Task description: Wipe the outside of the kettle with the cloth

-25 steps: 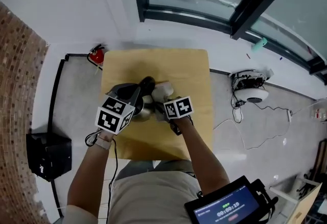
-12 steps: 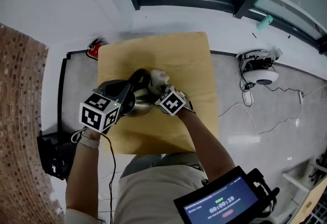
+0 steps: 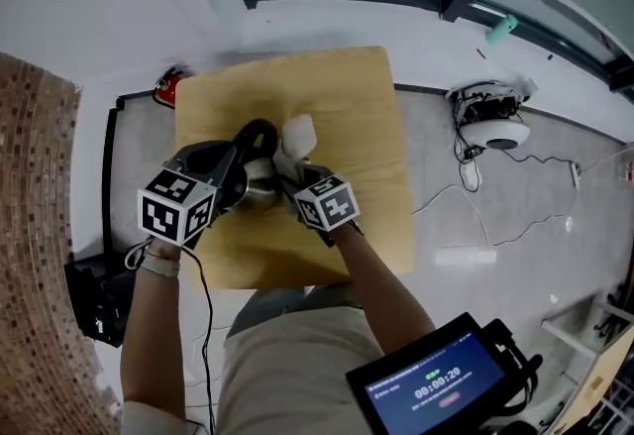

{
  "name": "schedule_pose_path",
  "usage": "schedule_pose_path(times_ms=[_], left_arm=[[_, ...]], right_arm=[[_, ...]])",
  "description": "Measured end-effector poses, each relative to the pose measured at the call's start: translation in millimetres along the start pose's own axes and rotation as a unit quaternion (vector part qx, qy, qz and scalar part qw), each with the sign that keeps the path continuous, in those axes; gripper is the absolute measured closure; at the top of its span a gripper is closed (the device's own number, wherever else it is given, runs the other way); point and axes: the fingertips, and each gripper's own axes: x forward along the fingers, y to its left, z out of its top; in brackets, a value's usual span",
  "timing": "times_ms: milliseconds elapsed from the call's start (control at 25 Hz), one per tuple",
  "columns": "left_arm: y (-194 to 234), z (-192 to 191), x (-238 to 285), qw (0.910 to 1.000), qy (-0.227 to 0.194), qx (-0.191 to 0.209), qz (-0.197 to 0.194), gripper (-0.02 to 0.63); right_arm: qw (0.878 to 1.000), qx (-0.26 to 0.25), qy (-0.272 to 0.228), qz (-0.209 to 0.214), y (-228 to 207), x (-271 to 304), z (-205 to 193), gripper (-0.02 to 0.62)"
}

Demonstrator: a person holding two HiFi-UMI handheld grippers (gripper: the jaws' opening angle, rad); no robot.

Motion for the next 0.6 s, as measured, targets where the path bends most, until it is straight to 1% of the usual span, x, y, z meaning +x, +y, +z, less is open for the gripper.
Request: schedule_pose_path(times_ms=[40, 80, 160, 240, 320, 360, 400, 440, 520, 600], left_arm=[[0.2, -0.6, -0.7, 1.0, -0.002, -0.007, 0.0, 0.606], [-0.2, -0.9, -0.8, 1.0, -0.003, -0.009, 0.001, 0.606], [-1.1, -0.3, 0.8, 1.0, -0.005, -0.003, 0.006, 0.606], [-0.8, 0.7, 3.0, 0.9999, -0.003, 0.006, 0.013, 0.607], [-2.0, 3.3, 4.7, 0.9998, 0.001, 0.011, 0.016, 0.607], [-3.1, 5.1, 5.4, 0.9998, 0.002, 0.011, 0.016, 0.607], [-4.1, 7.0, 6.3, 0.9998, 0.003, 0.011, 0.016, 0.607], [-4.5, 8.6, 7.5, 0.9999, 0.004, 0.009, 0.014, 0.607], [-4.9, 9.6, 9.2, 1.0, 0.004, 0.001, 0.004, 0.607], [-6.3, 8.0, 10.5, 1.0, 0.003, -0.004, -0.007, 0.607]], right_arm=[[1.0, 0.003, 0.03, -0.007, -3.3, 5.9, -21.8, 0.471], [0.999, -0.001, 0.049, -0.009, 0.6, 6.6, -38.3, 0.471], [0.997, -0.008, 0.071, 0.002, 23.2, 1.1, -62.5, 0.471], [0.994, -0.024, 0.095, 0.041, 62.8, 0.6, -90.4, 0.471], [0.988, -0.049, 0.117, 0.092, 110.1, 9.2, -115.5, 0.471], [0.984, -0.056, 0.119, 0.117, 130.5, 16.0, -119.7, 0.471], [0.983, -0.058, 0.115, 0.134, 144.9, 23.0, -115.7, 0.471], [0.983, -0.053, 0.106, 0.142, 151.5, 29.5, -104.8, 0.471], [0.987, -0.011, 0.08, 0.135, 144.4, 37.2, -77.3, 0.471], [0.989, 0.032, 0.07, 0.123, 128.6, 30.8, -66.5, 0.471]])
